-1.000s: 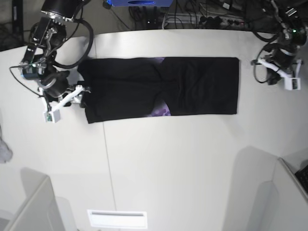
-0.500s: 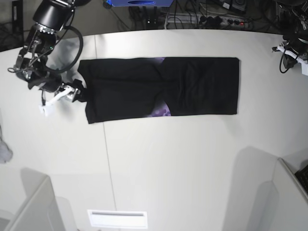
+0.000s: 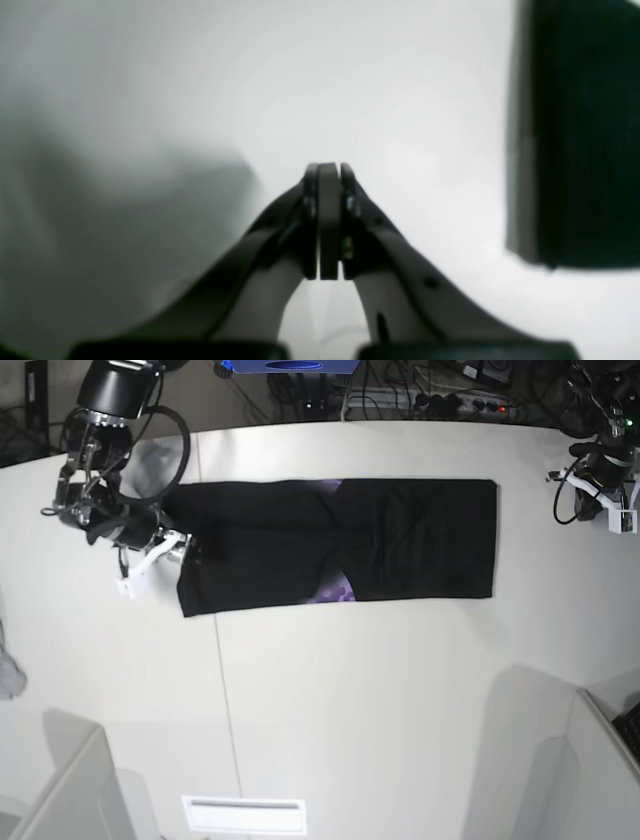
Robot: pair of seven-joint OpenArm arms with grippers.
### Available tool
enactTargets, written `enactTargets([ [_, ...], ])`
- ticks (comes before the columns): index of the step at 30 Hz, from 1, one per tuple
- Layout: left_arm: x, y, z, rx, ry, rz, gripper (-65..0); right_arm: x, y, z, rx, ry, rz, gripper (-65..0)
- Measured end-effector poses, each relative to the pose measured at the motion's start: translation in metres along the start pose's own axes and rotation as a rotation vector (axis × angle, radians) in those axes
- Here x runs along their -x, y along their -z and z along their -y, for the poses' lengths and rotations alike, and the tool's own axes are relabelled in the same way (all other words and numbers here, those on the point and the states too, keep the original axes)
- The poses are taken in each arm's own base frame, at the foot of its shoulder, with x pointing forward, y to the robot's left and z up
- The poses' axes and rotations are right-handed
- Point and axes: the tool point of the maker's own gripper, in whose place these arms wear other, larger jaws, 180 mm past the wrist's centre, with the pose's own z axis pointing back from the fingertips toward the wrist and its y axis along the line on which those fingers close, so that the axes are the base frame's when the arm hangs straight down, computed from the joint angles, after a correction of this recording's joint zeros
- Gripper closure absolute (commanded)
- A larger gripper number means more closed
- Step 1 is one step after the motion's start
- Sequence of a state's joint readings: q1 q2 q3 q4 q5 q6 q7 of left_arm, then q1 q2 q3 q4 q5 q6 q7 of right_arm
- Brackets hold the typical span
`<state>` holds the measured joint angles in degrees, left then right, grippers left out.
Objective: Fold the T-shirt properly
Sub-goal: 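Release the folded end and raise the left gripper away, then grasp both ends of the shortened strip with both grippers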
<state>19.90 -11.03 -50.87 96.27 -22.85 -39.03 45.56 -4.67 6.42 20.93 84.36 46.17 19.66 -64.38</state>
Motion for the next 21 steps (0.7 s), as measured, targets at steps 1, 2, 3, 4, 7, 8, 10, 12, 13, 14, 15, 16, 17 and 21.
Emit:
enactTargets([
  [1,0.002,0.003,0.001,0.008,-0.009,-0.006,0.0,0.002,0.001,-0.001,-0.001,-0.003,-0.005,-45.3],
  [2,0.006,0.006,0.003,0.015,-0.021,-0.013,0.0,0.002,0.002,-0.003,-0.006,-0.007,-0.006,-45.2],
  [3,0.009,0.008,0.003,0.016,-0.029,-0.024,0.0,0.002,0.002,-0.003,-0.007,-0.008,-0.008,-45.2],
  [4,0.011,0.009,0.003,0.018,-0.035,-0.029,0.0,0.002,0.003,-0.004,-0.008,-0.009,-0.008,-45.2],
  [7,0.012,0.019,0.012,0.048,-0.029,-0.042,0.0,0.002,0.003,-0.004,-0.009,-0.009,-0.004,-43.4],
  [8,0.012,0.022,0.018,0.065,-0.028,-0.042,0.0,0.002,0.003,-0.004,-0.008,-0.010,-0.006,-40.8],
  [10,0.012,0.029,0.029,0.095,-0.027,-0.047,0.0,0.004,0.003,-0.002,-0.002,-0.011,-0.017,-32.9],
  [12,0.007,0.034,0.034,0.096,-0.038,-0.042,0.0,0.007,0.004,0.000,0.007,-0.013,-0.029,-25.5],
  [13,0.005,0.037,0.038,0.095,-0.044,-0.045,0.0,0.008,0.005,0.000,0.009,-0.015,-0.037,-22.5],
  [14,0.004,0.041,0.043,0.099,-0.046,-0.049,0.0,0.009,0.005,0.000,0.010,-0.015,-0.039,-19.8],
  [15,0.004,0.044,0.049,0.108,-0.043,-0.053,0.0,0.010,0.005,0.000,0.013,-0.015,-0.050,-17.3],
  [16,0.005,0.046,0.056,0.125,-0.032,-0.061,0.0,0.010,0.005,0.000,0.014,-0.016,-0.052,-14.7],
  [17,0.005,0.048,0.062,0.140,-0.025,-0.063,0.0,0.010,0.006,0.001,0.017,-0.013,-0.059,-11.0],
  [21,-0.002,0.057,0.077,0.181,-0.010,-0.056,0.0,0.006,0.006,0.002,0.023,-0.013,-0.040,0.0],
])
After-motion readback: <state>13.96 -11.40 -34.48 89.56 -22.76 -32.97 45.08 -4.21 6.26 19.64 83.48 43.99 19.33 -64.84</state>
